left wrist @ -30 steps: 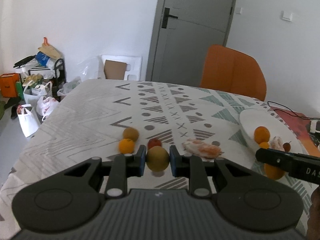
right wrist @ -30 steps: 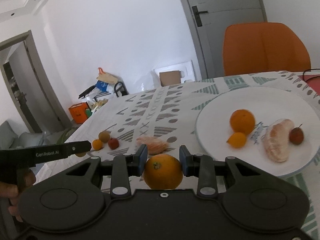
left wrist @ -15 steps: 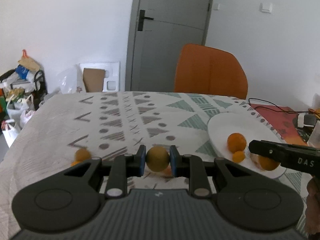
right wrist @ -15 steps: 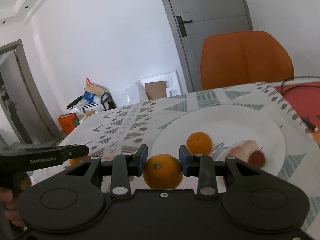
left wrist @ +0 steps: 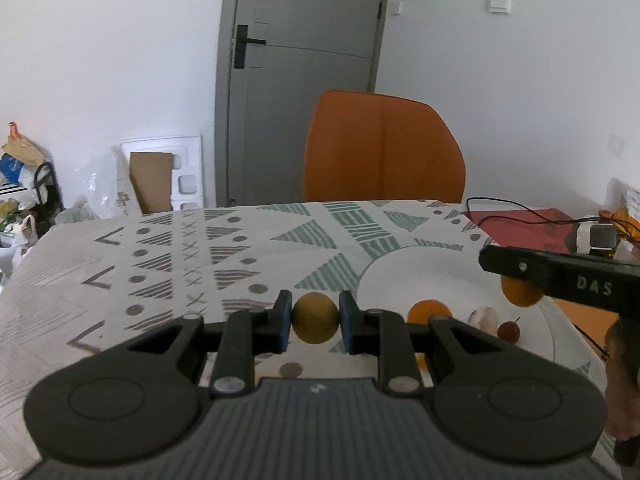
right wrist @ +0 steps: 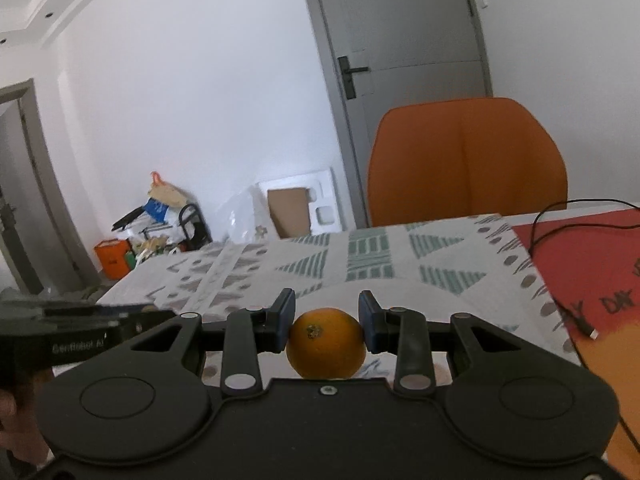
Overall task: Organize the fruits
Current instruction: 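Open both grippers to release the orange and kumquat onto the plate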
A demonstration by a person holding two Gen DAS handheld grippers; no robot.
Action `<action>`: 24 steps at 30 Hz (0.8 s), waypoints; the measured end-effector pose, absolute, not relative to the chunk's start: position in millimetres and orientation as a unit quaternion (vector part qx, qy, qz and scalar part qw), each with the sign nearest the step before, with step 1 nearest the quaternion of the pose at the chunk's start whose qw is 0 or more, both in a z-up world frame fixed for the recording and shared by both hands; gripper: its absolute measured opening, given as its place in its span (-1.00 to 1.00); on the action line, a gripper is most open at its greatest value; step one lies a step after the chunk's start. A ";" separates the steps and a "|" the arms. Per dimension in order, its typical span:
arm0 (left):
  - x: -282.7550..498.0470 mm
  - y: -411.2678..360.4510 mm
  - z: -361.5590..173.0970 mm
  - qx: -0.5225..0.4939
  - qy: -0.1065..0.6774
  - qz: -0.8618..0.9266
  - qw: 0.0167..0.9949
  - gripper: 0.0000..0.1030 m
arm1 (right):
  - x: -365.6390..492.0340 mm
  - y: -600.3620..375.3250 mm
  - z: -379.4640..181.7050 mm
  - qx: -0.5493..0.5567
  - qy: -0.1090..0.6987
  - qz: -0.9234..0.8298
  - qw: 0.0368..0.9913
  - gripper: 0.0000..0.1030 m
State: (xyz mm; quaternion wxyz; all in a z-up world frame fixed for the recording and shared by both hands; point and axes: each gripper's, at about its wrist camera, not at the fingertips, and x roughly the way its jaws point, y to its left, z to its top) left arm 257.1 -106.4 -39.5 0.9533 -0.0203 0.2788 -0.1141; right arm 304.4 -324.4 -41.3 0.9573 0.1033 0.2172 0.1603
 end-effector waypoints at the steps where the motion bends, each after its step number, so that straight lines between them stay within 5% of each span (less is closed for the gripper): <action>1: 259.5 -109.0 -40.3 -0.020 0.279 -0.116 0.953 -0.55 | 307.2 -325.9 -43.7 0.108 0.218 0.158 0.957 -0.36; 7: 276.6 -126.1 -47.7 -0.010 0.288 -0.130 0.949 -0.55 | 316.9 -331.4 -61.1 0.123 0.217 0.160 0.955 -0.33; 11: 285.5 -135.7 -53.5 -0.015 0.294 -0.140 0.946 -0.55 | 315.1 -336.5 -62.3 0.121 0.206 0.143 0.961 0.14; 24: 291.0 -143.0 -59.6 -0.013 0.308 -0.149 0.940 -0.50 | 313.2 -368.2 -64.3 0.151 0.237 0.094 0.955 0.15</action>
